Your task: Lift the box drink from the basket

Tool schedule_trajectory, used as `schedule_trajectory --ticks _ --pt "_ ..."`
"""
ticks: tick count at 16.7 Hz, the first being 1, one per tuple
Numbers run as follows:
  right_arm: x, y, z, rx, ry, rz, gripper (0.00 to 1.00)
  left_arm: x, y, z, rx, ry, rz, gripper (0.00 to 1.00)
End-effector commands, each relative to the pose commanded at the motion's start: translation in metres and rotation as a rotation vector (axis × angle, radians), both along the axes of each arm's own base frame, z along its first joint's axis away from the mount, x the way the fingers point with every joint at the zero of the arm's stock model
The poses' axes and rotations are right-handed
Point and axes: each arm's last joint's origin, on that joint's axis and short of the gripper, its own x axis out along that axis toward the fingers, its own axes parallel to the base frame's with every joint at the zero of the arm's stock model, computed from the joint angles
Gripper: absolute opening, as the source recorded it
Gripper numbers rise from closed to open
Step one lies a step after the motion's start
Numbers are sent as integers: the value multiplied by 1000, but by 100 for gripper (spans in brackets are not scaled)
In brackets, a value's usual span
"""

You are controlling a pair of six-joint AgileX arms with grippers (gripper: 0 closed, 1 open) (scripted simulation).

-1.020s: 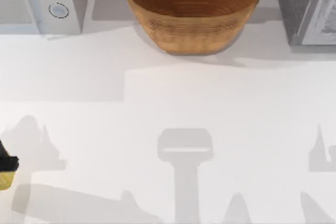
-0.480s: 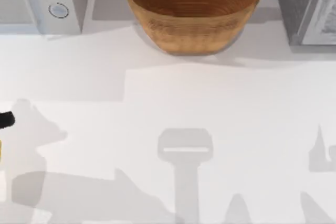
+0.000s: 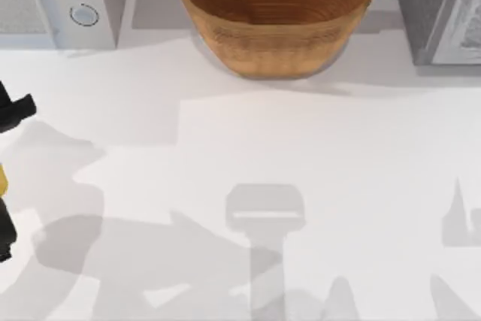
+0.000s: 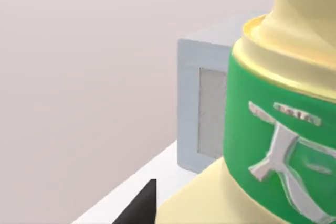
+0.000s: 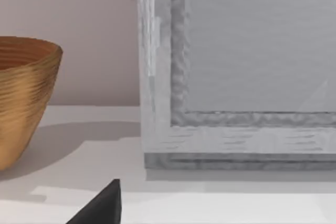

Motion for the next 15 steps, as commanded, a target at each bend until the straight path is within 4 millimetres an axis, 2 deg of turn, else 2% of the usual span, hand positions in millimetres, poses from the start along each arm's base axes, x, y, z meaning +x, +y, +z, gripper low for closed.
schedule_trajectory --ticks 5,11,15 --pt "0 0 0 0 0 0 100 13 -13 -5 -1 0 75 0" --pt "0 0 0 0 0 0 100 13 -12 -8 8 13 78 0" --pt "0 0 0 0 0 0 100 24 -7 -19 5 10 87 0"
